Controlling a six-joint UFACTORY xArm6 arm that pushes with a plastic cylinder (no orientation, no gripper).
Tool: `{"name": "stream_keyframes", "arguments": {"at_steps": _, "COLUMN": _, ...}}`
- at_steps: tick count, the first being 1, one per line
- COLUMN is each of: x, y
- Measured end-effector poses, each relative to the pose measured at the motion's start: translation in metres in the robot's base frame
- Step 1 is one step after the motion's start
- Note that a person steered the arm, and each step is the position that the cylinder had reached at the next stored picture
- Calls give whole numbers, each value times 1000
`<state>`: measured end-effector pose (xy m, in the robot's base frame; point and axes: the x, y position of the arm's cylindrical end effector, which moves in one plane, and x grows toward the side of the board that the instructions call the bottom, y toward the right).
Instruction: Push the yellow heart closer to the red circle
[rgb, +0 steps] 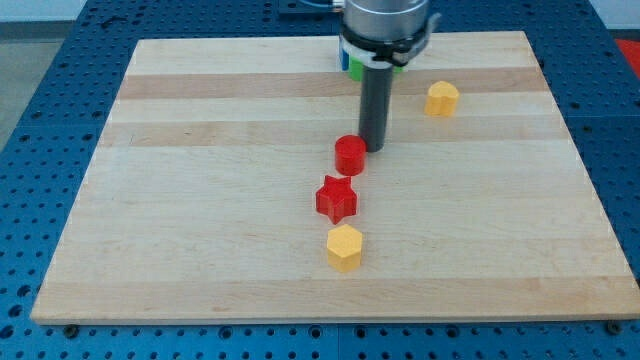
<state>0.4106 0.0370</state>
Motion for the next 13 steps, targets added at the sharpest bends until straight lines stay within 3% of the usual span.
{"name": "stream_keyframes", "arguments": {"at_steps": 3, "x": 12, "y": -13}}
{"name": "stream_keyframes", "arguments": {"at_steps": 6, "x": -72, "y": 178}}
{"name": "stream_keyframes", "arguments": {"at_steps": 7, "x": -93, "y": 156}}
{"name": "stream_keyframes", "arguments": {"at_steps": 9, "x": -67, "y": 136}}
{"name": "stream_keyframes", "arguments": {"at_steps": 13, "x": -88, "y": -13}}
